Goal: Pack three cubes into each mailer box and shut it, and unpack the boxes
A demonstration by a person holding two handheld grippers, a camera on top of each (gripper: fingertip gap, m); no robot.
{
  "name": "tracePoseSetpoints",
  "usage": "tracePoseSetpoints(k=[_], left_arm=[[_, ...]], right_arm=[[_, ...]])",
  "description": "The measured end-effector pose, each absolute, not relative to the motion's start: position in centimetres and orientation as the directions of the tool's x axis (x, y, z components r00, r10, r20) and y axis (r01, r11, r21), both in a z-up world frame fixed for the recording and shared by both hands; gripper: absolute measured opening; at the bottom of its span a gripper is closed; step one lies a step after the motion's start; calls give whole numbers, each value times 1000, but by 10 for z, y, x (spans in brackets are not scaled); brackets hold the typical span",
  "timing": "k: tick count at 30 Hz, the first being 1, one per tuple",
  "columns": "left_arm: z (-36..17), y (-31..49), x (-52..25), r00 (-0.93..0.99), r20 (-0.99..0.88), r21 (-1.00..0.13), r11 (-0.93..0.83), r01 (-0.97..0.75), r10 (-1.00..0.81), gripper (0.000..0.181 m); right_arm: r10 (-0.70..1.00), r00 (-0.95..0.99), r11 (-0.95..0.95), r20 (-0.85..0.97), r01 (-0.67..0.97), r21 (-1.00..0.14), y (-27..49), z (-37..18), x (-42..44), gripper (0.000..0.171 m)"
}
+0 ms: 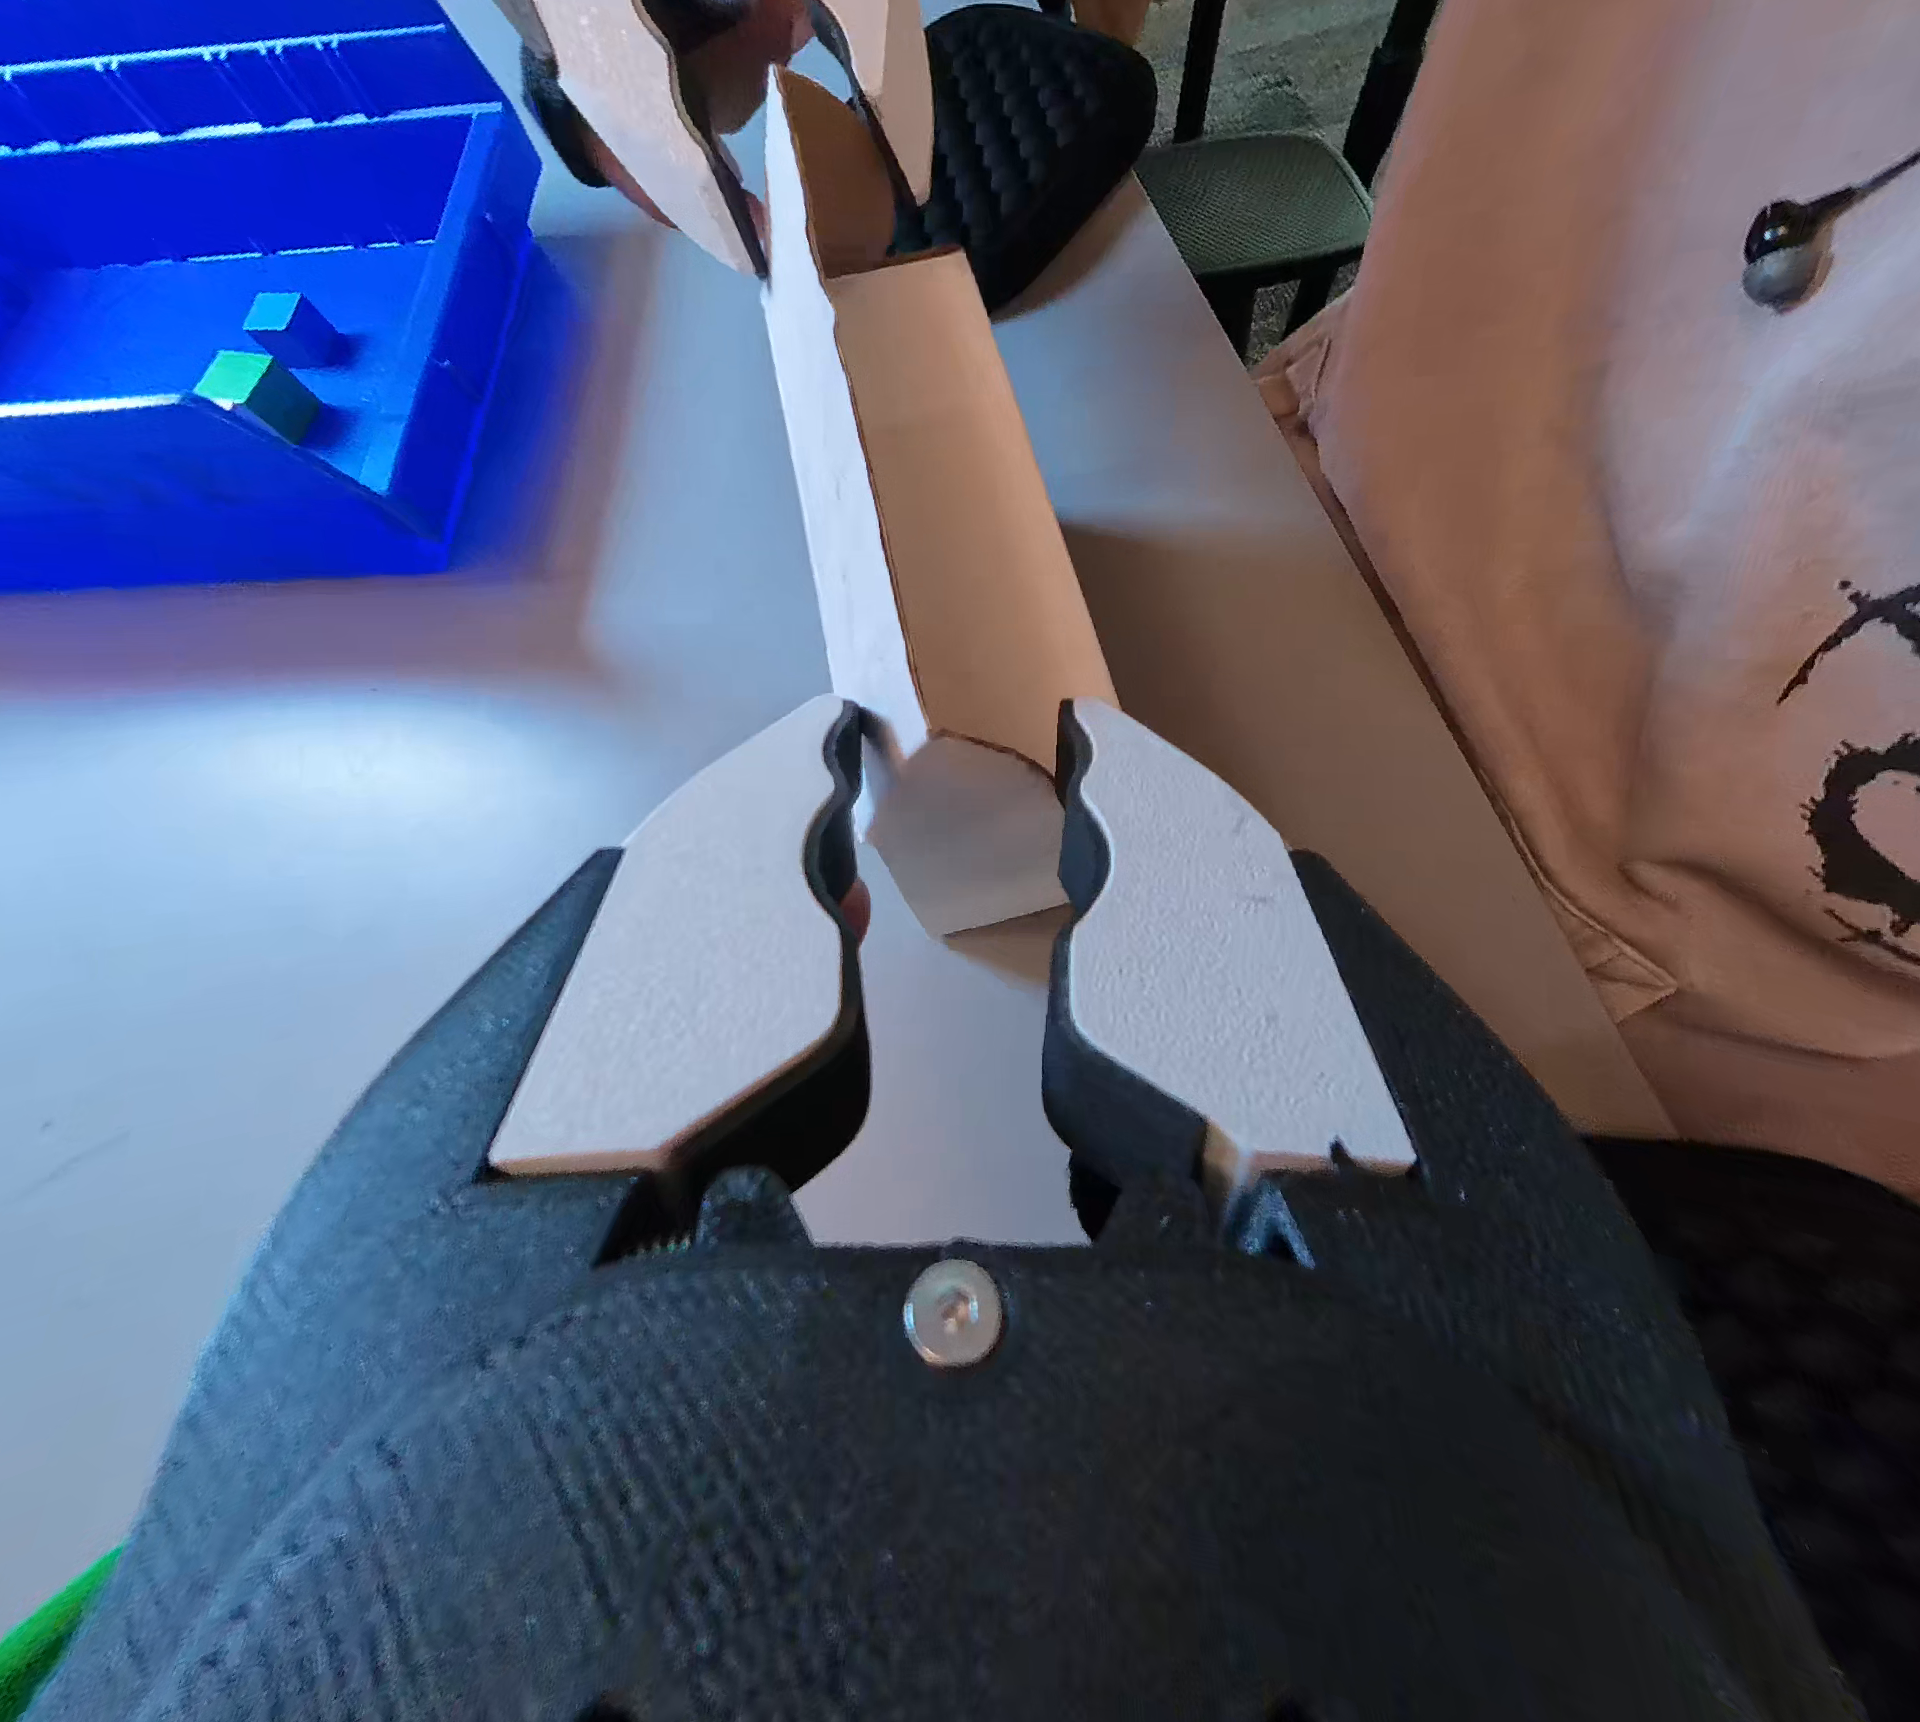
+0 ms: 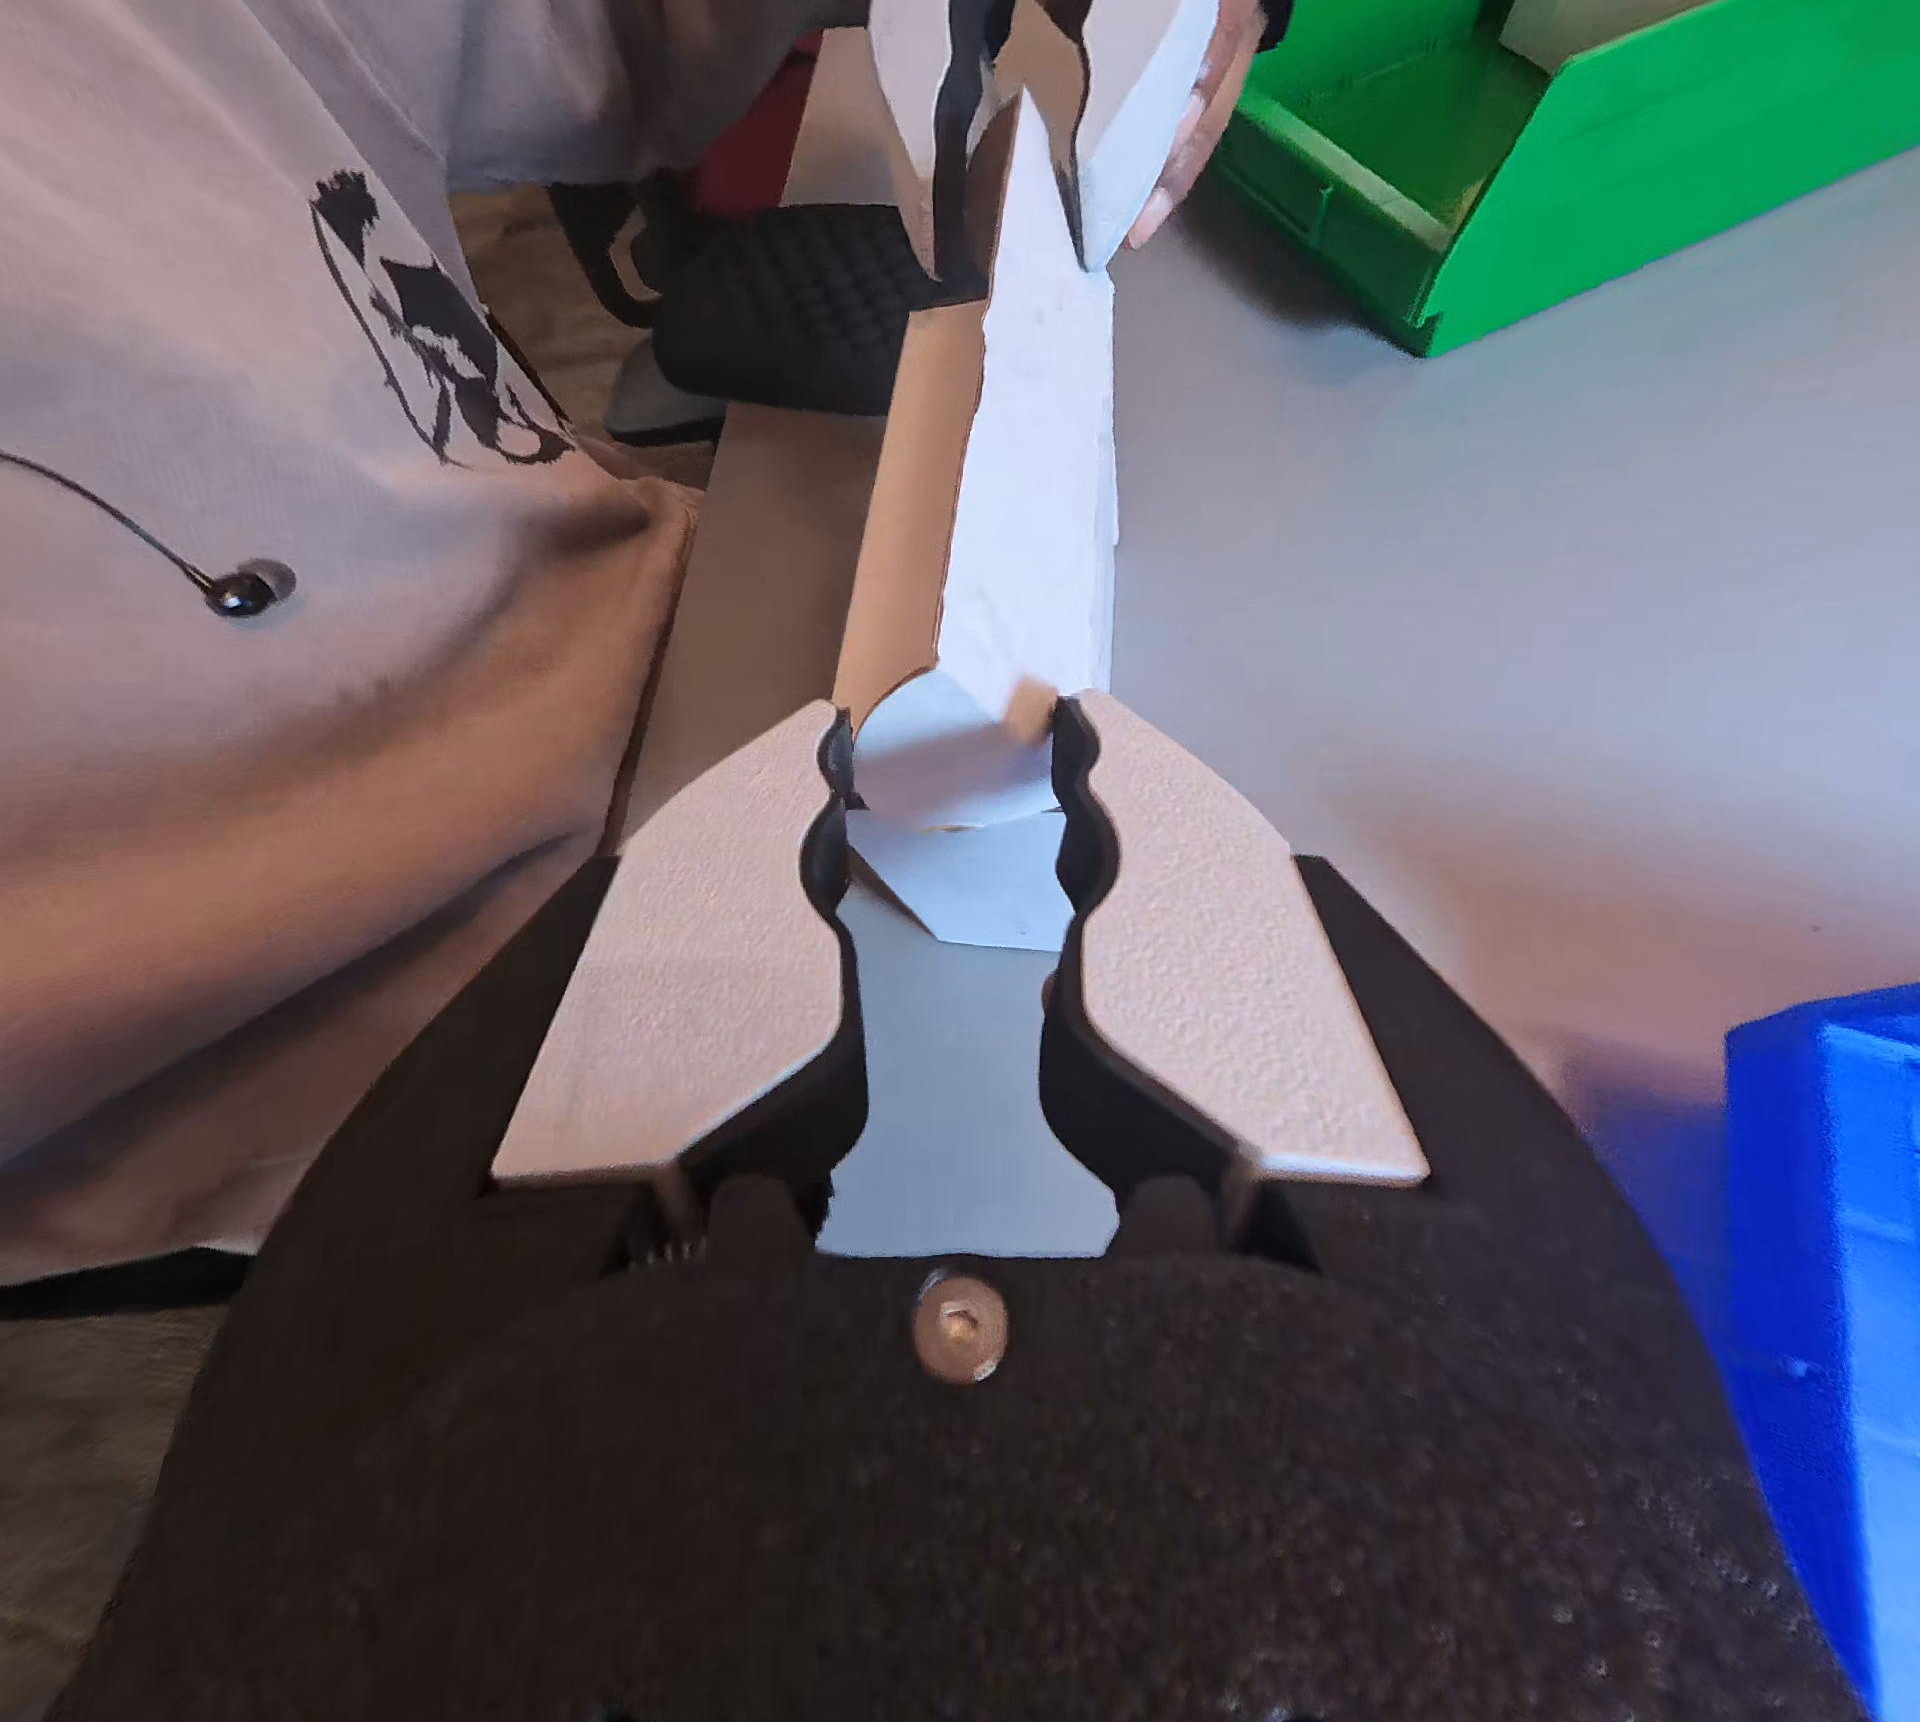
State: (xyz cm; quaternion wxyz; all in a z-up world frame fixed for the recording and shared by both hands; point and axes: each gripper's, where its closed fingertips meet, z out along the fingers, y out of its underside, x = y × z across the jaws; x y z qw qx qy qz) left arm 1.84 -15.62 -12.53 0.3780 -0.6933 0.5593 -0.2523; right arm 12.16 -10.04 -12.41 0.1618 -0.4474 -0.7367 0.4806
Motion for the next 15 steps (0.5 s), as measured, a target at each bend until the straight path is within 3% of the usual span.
tracePoseSetpoints(k=[9,15], left_arm=[[-122,-151,19,391,53,-818,-265,-511,-919,33],[-123,-154,21,432,22,-818,-264,-511,-902,32]], right_arm=[[826,-400,-75,-398,621,-780,-96,-121,115,35],[857,-444,55,-262,584,-810,-101,-123,119,36]])
